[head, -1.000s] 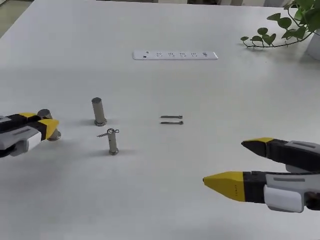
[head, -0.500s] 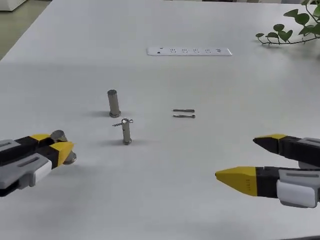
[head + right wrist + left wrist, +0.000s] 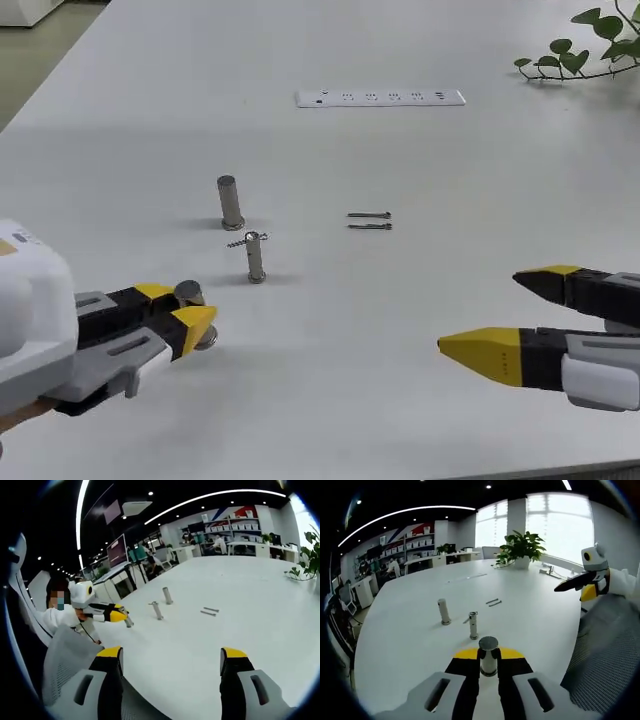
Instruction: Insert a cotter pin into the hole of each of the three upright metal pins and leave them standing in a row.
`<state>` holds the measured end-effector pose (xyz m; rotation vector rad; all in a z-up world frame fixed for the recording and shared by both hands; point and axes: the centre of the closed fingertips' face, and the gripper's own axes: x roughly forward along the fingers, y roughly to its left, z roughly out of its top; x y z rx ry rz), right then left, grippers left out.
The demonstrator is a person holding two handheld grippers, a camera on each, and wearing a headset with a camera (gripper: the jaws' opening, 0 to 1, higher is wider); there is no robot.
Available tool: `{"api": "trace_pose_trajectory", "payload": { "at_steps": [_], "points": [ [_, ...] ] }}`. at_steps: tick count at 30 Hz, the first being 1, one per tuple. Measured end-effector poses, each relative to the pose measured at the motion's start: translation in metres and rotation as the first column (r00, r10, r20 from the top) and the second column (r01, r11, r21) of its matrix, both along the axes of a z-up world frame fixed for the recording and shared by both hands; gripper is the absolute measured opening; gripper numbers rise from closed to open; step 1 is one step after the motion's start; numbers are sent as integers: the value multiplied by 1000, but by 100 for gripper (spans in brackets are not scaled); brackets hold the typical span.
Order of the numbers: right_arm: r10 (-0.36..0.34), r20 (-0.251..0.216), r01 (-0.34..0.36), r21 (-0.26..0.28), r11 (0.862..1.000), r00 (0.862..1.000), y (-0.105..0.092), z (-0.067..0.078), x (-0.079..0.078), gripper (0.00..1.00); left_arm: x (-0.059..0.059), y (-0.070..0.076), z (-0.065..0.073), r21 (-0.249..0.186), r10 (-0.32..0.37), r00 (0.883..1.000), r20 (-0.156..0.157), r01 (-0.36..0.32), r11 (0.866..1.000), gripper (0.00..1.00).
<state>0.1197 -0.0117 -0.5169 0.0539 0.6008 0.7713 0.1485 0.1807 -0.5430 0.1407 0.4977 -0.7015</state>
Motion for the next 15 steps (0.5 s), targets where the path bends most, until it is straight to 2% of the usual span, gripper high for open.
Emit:
{"api": "trace_pose_trajectory", "payload": {
  "at_steps": [2,5,8,10,13,15],
  "points": [
    [3,-5,-3,3,1000,1000,0,-1,-1,77,2,-9,1,2,-43,999,1,43,999,9],
    [17,-14,-17,-1,1000,1000,1,-4,-2,77,6,-20,1,38,-105,994,5,105,994,9],
    [15,-15,-15,1,1000,1000,0,-4,-2,77,10,-28,1,58,-140,990,10,139,989,9],
    [12,-16,-12,6,1000,1000,0,-3,-2,77,14,-32,-2,61,-142,990,-4,142,988,9],
    [7,-19,-7,3,1000,1000,-1,-4,-2,77,17,-38,-6,90,-160,987,-5,159,983,9],
    [5,-21,-5,6,1000,1000,-2,-4,-2,77,19,-41,-9,89,-160,987,-12,160,983,9]
  ]
}}
